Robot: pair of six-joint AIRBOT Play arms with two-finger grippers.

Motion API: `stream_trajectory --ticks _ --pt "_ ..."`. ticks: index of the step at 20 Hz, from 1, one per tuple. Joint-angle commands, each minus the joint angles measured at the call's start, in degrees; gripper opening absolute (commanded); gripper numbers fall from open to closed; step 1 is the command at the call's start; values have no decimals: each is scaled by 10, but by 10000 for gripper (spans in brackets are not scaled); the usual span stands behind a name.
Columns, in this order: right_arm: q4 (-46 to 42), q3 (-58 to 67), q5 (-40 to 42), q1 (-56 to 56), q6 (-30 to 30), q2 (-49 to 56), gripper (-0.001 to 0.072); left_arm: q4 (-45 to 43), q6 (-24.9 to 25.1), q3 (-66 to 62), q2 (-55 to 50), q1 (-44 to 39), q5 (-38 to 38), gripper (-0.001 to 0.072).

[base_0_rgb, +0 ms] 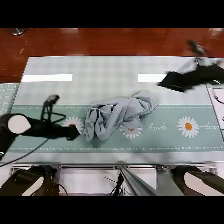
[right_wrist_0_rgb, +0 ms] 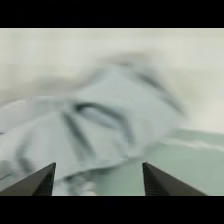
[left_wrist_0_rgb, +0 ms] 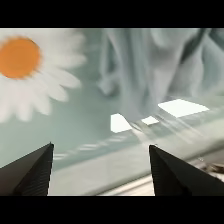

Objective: Fold the shirts.

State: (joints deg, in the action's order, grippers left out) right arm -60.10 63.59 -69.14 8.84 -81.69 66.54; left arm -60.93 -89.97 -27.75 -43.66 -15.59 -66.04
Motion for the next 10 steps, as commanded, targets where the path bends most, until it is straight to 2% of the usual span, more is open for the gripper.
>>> stream_trajectory --ticks 1,3,4,7,10 --pt "-8 -146 19 129 15 -82 620 240 90 101 -19 -42 116 704" --pt "31 -232 38 130 41 -105 619 323 164 114 -56 -99 183 704" --pt "51 -264 52 124 47 -110 619 344 183 110 -76 -129 214 704" --pt "86 -308 82 101 53 -109 619 386 186 91 -132 -205 339 704" --pt "88 -309 91 67 49 -109 619 413 186 62 -153 -235 435 704"
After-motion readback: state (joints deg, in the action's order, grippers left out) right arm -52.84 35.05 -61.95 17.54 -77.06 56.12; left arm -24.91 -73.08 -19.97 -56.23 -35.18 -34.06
